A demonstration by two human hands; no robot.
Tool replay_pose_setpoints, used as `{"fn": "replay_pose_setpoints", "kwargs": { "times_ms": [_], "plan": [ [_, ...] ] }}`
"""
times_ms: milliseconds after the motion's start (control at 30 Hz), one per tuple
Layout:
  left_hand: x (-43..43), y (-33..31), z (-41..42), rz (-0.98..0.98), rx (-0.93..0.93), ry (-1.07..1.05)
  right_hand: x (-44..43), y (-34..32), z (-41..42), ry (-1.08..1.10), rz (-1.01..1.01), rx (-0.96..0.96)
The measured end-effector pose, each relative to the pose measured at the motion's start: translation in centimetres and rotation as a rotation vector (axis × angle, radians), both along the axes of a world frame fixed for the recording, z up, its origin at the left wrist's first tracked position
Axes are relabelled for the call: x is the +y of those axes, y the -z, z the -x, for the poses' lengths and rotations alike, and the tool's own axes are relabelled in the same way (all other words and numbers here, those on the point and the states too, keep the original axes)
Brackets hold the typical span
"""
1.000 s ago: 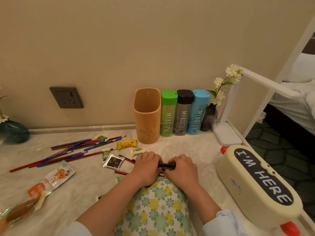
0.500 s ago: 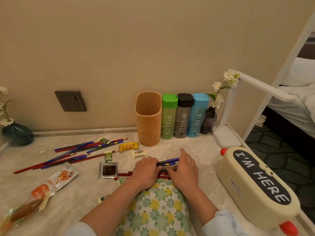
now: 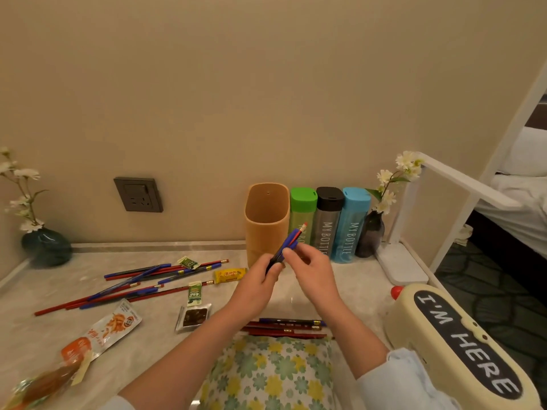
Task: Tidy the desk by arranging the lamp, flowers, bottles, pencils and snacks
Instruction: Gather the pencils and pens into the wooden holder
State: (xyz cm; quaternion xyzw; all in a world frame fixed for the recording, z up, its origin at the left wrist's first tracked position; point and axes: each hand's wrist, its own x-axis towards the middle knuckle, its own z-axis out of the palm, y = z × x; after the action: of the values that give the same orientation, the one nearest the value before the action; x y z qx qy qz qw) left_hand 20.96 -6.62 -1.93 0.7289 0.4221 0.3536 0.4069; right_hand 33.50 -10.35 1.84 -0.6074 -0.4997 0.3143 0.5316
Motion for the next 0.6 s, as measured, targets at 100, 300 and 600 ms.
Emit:
{"fn": "replay_pose_setpoints", "kwargs": {
  "times_ms": [100,300,600],
  "plan": [
    [1.2,-2.3,0.0,-0.010,-0.072,-0.013,1.9,-2.9,0.0,-0.025,-0.043,0.015],
    [4.8,-8.2,0.1,-0.156,-0.133,-0.038,5.1,-9.2,0.1,-0.091,-0.147,-0.079],
    [9.5,-12.2,-0.2,-0.298,0.069,-0.215,8.4,-13.0,0.1,-0.078,-0.241,-0.212]
  ]
}}
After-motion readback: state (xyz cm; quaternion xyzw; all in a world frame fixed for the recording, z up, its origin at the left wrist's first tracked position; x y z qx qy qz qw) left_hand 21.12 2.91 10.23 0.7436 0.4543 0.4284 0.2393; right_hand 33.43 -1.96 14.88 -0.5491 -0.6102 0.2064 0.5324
